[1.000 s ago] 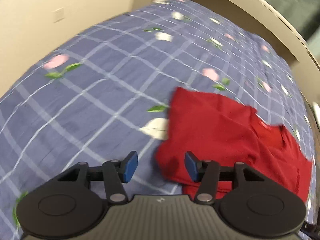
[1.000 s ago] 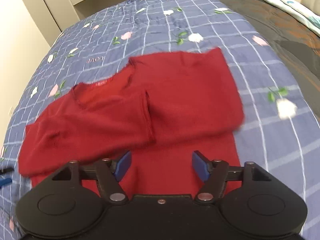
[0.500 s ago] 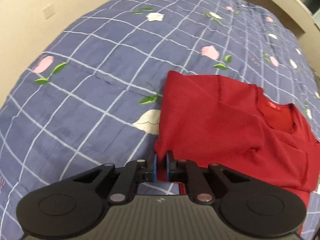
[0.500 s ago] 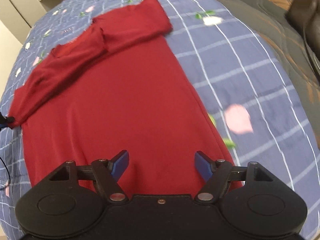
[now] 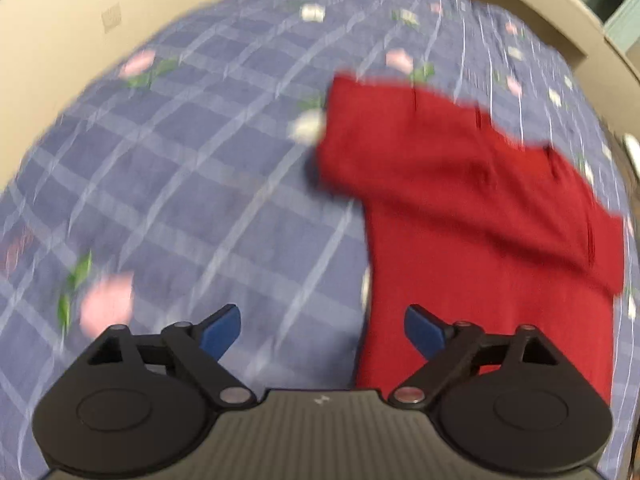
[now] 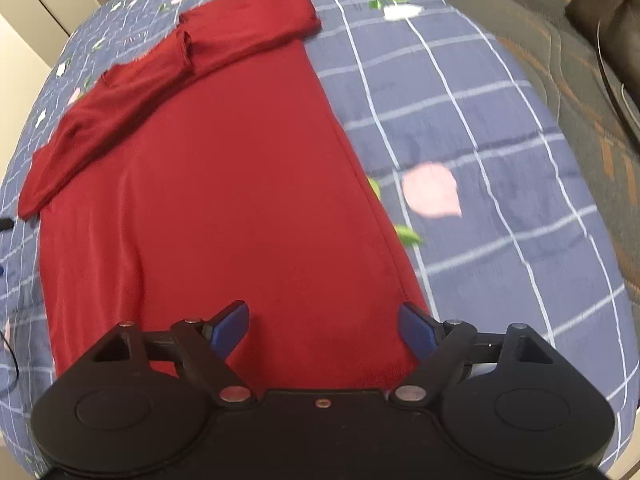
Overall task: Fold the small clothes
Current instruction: 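Grasp the hem corner with the right tool and lift it toward the collar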
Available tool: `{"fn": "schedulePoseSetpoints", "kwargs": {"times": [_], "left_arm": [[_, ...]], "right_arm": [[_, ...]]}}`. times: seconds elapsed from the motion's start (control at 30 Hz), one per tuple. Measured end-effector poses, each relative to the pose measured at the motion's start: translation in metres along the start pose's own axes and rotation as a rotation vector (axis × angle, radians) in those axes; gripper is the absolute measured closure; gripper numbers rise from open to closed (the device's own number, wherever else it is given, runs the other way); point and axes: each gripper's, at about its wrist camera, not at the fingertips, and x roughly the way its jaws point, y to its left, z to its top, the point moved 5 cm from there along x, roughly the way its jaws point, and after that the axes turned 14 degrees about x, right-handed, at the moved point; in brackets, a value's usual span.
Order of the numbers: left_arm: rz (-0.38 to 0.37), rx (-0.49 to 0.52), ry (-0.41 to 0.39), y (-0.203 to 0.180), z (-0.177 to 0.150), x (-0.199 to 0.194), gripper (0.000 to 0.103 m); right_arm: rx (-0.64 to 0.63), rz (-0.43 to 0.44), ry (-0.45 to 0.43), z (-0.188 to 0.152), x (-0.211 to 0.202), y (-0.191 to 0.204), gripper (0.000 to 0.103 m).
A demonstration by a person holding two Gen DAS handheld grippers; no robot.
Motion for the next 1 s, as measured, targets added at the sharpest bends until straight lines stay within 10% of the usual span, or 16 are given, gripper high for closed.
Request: {"fn": "schedulePoseSetpoints", "kwargs": {"times": [0.17, 0.27, 0.33, 0.43, 0.8, 1.0], "left_arm": [[-0.052, 0.037, 0.113, -0.021, -0.063, -0.002, 0.012], [-0.099, 0.052, 0.170, -0.033, -0.092, -0.002, 0.035], [-0.094, 0.081, 0.195, -0.041, -0.105, -0.003, 0.083], [-0.096, 0.099, 0.170, -0.050, -0.112, -0.014, 0.097], [0.050, 0.180, 0.056, -0.066, -0.109, -0.083, 0.097], [0.116, 0.254, 0.007, -0.077, -0.121, -0.096, 0.046]], "right_arm": [[-0.046, 0.043, 0.006, -0.010, 0.001, -0.005, 0.020], [-0.027, 0.075, -0.003, -0.010, -0.003, -0.011, 0.027], [0.004, 0.092, -0.005, -0.010, -0.005, -0.018, 0.052], [0.027, 0.124, 0.023, -0.012, -0.008, -0.026, 0.102], [-0.172, 0.119, -0.034, -0.035, -0.064, -0.037, 0.103], [-0.429, 0.125, -0.060, -0.052, -0.073, -0.028, 0.051]]}}
